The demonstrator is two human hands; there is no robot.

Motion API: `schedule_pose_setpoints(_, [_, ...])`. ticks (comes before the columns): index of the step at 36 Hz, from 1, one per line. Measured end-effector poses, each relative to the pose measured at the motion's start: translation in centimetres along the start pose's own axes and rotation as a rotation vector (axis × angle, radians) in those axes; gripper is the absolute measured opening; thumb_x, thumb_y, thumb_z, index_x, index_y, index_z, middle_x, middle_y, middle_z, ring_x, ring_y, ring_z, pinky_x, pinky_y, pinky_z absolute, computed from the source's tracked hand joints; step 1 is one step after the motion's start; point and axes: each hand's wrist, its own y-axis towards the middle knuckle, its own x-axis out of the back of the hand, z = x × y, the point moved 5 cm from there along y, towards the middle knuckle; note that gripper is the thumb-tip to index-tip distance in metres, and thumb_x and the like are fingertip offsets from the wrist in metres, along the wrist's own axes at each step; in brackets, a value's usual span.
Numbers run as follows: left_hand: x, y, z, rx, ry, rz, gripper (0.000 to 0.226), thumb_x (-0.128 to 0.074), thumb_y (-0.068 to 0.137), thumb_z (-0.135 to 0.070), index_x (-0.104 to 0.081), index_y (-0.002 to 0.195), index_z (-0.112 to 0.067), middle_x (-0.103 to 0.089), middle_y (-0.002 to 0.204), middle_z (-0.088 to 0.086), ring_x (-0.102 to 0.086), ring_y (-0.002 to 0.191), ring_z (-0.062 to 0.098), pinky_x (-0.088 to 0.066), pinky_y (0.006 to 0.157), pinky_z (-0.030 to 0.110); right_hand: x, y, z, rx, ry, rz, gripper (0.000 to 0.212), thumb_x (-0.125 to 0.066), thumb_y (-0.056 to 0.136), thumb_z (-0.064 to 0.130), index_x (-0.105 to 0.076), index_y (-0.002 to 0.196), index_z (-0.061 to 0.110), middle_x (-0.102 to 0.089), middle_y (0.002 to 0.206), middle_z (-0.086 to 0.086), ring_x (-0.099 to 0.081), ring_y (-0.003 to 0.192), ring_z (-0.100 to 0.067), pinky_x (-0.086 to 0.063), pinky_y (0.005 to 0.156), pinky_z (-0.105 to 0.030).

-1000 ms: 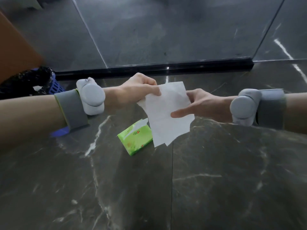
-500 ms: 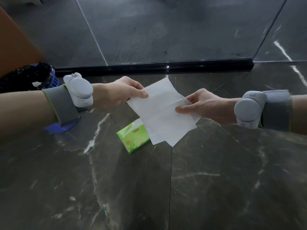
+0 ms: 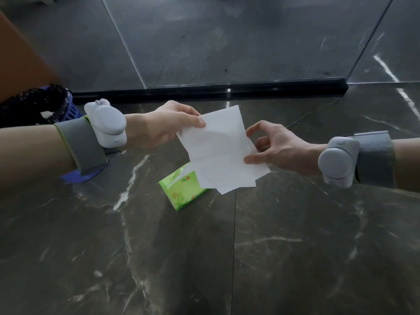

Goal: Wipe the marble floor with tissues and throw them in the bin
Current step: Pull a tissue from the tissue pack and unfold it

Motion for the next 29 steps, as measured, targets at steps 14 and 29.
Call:
schedule_pose_setpoints(14, [0.7,0.6,0.0,0.02,-0.29,-0.098,0.003,-0.071,0.091,-0.007,-0.072,0.09,-0.01,-0.075,0.086,0.004,-0.074,0.082,0.018,-0.06,0.075,0.029,-0.3,0.4,-0.5,0.022,-0.027,0.017,0.035,-0.089,0.079,0.021,-0.071,0.109,0.02,-0.08,0.085,-0.005,-0.078,0.077,-0.027,-0.065,0.075,-0.041])
schedule_pose_setpoints(29, [-0.1,1.4,0.5,0.075,-0.476,-0.009,0.019,-0.065,0.096,-0.009,-0.083,0.09,-0.012,-0.08,0.107,0.005,-0.078,0.098,0.018,-0.061,0.076,0.025,-1.6,0.8,-1.1,0.036,0.027,0.103,0.021,-0.078,0.091,0.022,-0.077,0.111,0.021,-0.08,0.094,0.009,-0.076,0.084,-0.008,-0.059,0.074,-0.025])
